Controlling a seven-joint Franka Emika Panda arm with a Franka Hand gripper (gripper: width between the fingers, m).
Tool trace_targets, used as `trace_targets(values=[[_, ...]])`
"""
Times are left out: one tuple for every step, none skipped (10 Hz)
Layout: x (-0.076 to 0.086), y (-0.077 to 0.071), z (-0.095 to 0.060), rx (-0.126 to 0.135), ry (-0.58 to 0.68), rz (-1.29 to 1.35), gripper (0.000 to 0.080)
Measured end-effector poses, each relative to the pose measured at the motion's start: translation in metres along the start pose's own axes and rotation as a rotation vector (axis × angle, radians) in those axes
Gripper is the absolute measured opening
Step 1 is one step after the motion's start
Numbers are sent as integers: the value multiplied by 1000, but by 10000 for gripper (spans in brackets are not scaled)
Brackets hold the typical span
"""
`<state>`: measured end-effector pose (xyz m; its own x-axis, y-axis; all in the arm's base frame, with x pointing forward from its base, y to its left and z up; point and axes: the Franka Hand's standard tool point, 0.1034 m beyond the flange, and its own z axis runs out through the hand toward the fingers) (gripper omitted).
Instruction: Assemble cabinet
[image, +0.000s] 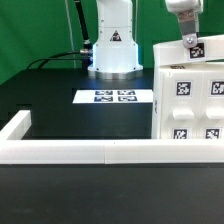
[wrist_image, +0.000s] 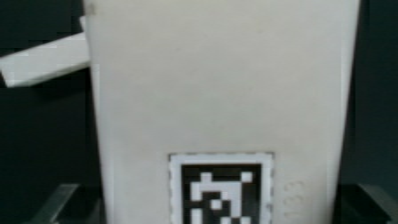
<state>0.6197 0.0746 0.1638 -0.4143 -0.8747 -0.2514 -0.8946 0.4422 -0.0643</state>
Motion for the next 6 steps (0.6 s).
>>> trace_targets(values=[[0, 0, 0, -3, -12, 42, 560], [1, -1, 0, -5, -17, 48, 560], [0, 0, 1, -7, -24, 67, 560], [-2, 1, 1, -9, -27, 48, 668], [-2, 1, 1, -9, -28, 31, 757], [-5, 1, -2, -7, -35, -10, 757]])
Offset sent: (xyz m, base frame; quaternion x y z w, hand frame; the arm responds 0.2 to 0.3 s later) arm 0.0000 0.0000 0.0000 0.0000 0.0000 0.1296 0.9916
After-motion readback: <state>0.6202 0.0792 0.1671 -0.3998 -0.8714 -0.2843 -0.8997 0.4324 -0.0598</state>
